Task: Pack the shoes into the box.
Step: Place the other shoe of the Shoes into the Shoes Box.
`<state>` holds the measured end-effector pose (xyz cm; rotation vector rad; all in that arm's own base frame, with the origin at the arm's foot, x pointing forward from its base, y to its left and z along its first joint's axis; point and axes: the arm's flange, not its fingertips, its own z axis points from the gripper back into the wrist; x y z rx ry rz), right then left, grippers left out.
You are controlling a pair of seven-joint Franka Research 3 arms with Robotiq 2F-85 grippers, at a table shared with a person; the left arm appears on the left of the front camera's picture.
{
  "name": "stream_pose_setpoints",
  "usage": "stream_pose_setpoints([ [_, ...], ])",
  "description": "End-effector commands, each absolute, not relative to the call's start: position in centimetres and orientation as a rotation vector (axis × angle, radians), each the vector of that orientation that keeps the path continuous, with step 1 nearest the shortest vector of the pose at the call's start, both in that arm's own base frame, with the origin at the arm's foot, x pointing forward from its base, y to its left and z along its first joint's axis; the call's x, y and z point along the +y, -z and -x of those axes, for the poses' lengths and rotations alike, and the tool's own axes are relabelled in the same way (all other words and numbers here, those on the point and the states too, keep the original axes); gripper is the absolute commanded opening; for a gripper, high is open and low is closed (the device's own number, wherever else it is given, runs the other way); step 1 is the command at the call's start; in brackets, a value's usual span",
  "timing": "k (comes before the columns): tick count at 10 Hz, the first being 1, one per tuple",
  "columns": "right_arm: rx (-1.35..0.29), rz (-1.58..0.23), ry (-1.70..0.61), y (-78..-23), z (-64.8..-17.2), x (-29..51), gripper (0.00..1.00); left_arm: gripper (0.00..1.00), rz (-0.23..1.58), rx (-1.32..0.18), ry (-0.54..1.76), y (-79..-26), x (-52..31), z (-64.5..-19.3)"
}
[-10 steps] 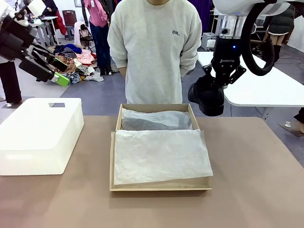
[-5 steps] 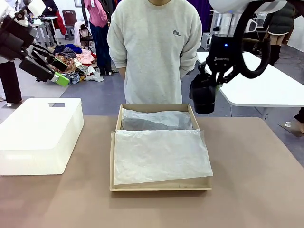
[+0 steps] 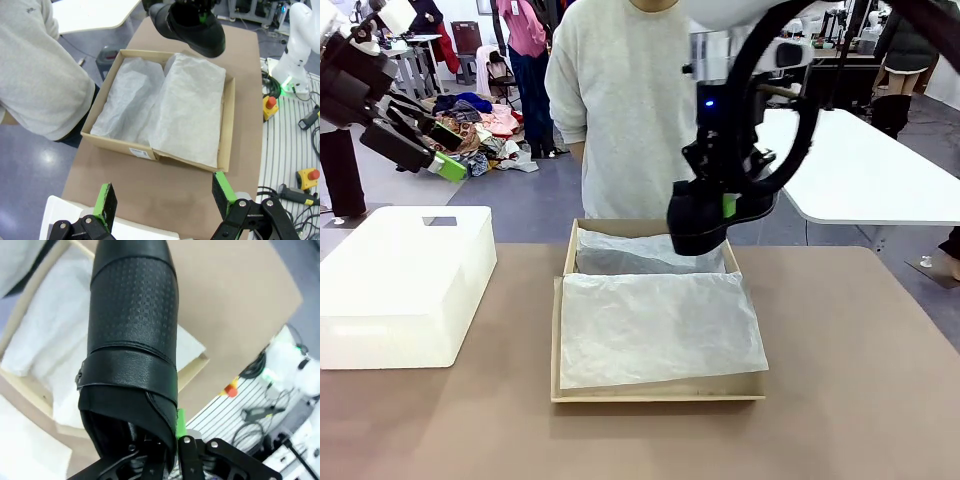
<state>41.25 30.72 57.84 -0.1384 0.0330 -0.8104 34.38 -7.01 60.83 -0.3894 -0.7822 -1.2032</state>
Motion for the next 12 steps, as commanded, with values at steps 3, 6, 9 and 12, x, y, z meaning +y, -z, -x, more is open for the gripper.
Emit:
stream_pose_setpoints([
  [3,-0.051,0.021,0.994,-56.4,-42.7,36.9,0.0,1.0,0.404,-0.792,1.214,-60.8,-7.0,-34.4],
  [6,-0.002,-0.015,1.027,-54.6,-43.3,38.3,0.0,1.0,0.404,-0.792,1.214,-60.8,-7.0,-34.4],
  [9,0.009,-0.011,0.99,-54.5,-43.4,38.0,0.0,1.0,0.404,-0.792,1.214,-60.8,-7.0,-34.4],
  [12,0.009,-0.011,0.99,-54.5,-43.4,38.0,0.0,1.0,0.404,-0.792,1.214,-60.8,-7.0,-34.4],
])
